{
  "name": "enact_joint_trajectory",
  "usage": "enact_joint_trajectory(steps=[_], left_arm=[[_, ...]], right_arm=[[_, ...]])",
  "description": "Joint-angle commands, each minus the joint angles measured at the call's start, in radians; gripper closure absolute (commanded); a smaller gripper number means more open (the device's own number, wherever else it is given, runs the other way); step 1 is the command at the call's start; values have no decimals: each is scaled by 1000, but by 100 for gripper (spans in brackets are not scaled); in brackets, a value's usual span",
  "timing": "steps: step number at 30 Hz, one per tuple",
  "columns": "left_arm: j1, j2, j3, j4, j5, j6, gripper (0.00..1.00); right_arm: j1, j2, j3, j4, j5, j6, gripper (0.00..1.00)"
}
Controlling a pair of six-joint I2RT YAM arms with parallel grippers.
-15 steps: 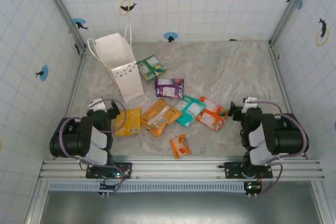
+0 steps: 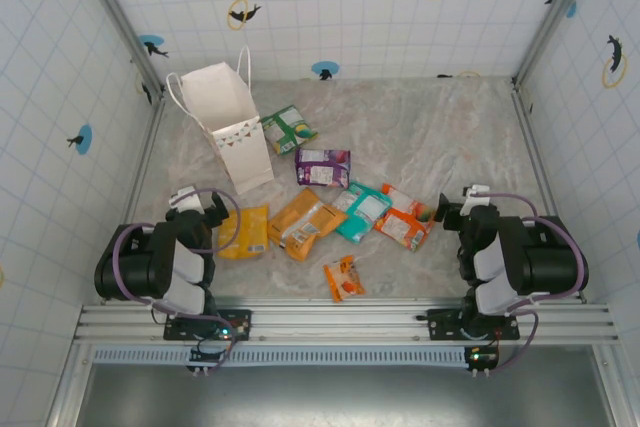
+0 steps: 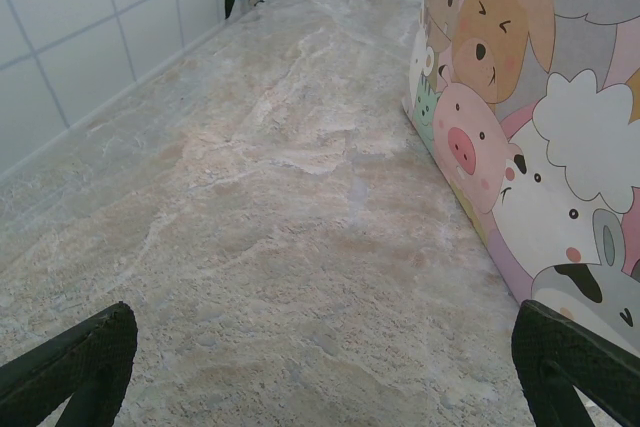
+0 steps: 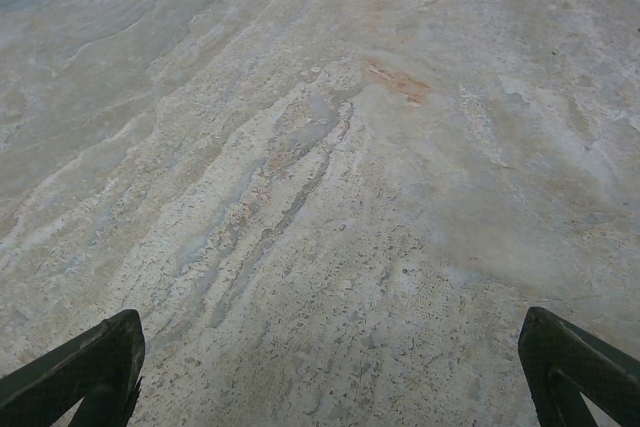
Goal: Place the snacks into the paper bag
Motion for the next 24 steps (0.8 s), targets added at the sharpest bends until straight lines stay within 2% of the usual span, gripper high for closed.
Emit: enact_joint_trajectory(steps=[1, 16, 19, 21, 24], left_arm=[[-7, -1, -23, 21, -3, 23, 2], [-7, -13, -23, 29, 15, 27, 3], [-9, -124, 26, -184, 20, 28, 3], [-9, -209, 74, -373, -5, -8, 3], [-10, -328, 114, -578, 19, -51, 5]], right_arm=[[4, -7, -11, 43, 13, -12, 2], [3, -11, -12, 46, 12, -12, 2], [17, -72, 10, -42, 15, -30, 2], [31, -165, 47, -191, 15, -38, 2], [50, -299, 120, -434, 4, -10, 2]])
